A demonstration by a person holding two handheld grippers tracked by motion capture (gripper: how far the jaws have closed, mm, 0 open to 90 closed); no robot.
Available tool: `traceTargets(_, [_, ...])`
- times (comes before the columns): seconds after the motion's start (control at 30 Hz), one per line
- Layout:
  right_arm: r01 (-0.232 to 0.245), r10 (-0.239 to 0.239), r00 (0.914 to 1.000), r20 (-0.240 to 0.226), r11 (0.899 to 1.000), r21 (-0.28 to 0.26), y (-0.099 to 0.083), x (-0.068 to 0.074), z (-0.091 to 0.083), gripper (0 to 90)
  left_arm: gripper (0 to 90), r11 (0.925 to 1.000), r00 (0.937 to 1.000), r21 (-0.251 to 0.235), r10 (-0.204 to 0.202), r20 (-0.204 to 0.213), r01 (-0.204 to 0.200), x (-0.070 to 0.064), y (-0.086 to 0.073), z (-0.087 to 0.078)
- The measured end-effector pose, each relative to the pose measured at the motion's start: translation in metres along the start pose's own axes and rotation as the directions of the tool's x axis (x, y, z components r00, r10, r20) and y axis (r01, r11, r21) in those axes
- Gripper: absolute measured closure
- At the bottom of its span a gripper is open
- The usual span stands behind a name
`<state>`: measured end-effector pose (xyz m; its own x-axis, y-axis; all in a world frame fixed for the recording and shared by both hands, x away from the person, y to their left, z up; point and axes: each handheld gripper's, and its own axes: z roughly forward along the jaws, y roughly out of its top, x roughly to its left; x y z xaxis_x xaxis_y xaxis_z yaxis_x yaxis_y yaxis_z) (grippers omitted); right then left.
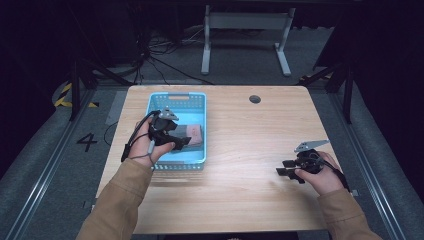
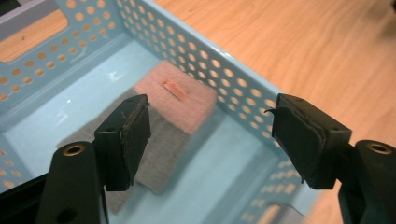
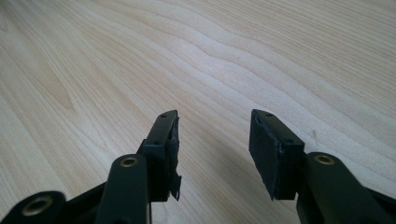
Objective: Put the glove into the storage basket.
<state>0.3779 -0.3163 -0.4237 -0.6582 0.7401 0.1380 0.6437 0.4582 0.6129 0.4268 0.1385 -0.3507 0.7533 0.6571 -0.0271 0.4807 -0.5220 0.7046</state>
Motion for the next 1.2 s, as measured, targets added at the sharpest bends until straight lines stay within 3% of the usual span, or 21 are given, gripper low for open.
traceTargets(0.2, [-0.006, 0.006, 1.0000, 0.001, 1.000, 0.003, -0.002, -0.002, 0.001, 53.0, 27.8, 0.9995, 0.9985, -0.009, 0.032, 0.045, -0.032, -0.022, -0.009, -0.011])
traceTargets(0.47, [-0.014, 0.014, 0.9999, 0.007, 1.000, 0.006, -0.005, -0.003, 0.000, 52.7, 27.7, 0.9988, 0.9945, -0.038, 0.034, 0.099, -0.030, -0.051, -0.023, -0.017])
traceTargets(0.8, [-0.013, 0.013, 0.9999, 0.005, 1.000, 0.005, -0.006, -0.003, -0.001, 52.6, 28.0, 0.9973, 0.9849, -0.049, 0.062, 0.162, -0.055, -0.080, -0.048, -0.006])
traceTargets(1.0, [-0.008, 0.008, 1.0000, 0.004, 1.000, 0.007, -0.006, -0.001, 0.000, 52.5, 27.8, 0.9972, 0.9781, 0.008, 0.071, 0.195, -0.074, -0.089, -0.065, 0.011])
traceTargets(1.2, [-0.006, 0.006, 1.0000, 0.000, 1.000, 0.010, -0.007, -0.001, 0.002, 52.3, 28.2, 0.9944, 0.9719, -0.001, 0.104, 0.211, -0.106, -0.095, -0.074, 0.026])
